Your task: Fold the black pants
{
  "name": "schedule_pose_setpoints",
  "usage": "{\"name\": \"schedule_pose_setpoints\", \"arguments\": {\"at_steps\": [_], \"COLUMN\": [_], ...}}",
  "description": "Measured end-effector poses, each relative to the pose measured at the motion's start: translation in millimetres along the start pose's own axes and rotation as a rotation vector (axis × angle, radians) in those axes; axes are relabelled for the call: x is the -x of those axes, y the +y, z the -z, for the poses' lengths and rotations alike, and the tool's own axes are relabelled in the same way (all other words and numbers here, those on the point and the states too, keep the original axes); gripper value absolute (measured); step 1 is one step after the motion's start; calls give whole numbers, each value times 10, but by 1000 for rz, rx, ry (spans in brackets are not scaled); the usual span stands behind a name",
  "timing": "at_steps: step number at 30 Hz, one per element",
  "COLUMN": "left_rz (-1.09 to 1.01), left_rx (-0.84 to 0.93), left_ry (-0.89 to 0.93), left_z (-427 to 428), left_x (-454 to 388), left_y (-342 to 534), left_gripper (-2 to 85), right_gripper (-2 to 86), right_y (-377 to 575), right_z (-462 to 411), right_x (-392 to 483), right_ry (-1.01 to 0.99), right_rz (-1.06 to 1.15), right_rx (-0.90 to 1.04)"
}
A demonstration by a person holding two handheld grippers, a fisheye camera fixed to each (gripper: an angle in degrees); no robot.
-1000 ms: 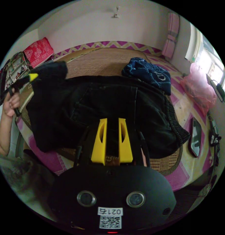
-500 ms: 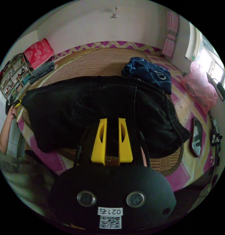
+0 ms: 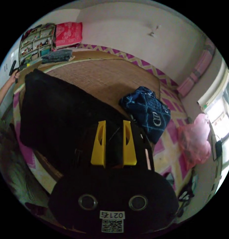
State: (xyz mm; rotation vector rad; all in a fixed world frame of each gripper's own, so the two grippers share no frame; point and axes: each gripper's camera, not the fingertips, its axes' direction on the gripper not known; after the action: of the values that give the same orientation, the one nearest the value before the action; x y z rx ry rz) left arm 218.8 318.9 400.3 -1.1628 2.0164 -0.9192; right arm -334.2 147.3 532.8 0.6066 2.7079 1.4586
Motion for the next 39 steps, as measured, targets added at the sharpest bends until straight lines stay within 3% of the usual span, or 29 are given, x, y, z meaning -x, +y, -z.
{"name": "schedule_pose_setpoints", "arguments": {"at_steps": [9,12,20,24,27,34,39], "left_rz": [-330,-436,-556,-596,-616,-661,-568], "left_rx": [243,362,567,499,337,-29,-23], "left_ry": [3,1,100,83,85,187,315], "left_z": [-1055,-1314,-1615,-1461,-1031,870,1587], "left_x": [-732,-830,-761,-809,-838,-1022,-964], "left_y": [-379,-400,-308,-279,-252,318,1131], "left_gripper": [57,79,60,4,-6,-9,-8], "right_gripper": [84,31,-9,-9,-9,-9,-9], "right_y": [-326,-346,-142,-54,32,893,1846], "right_z": [-615,-687,-246,-119,77,1508,2091], "right_x": [-698,-794,-916,-891,-867,-686,-266], "right_ry": [-214,-336,-358,-336,-333,-461,-526], "right_rz": [80,108,99,83,89,169,202], "right_rx": [201,244,102,80,45,-244,-285]}}
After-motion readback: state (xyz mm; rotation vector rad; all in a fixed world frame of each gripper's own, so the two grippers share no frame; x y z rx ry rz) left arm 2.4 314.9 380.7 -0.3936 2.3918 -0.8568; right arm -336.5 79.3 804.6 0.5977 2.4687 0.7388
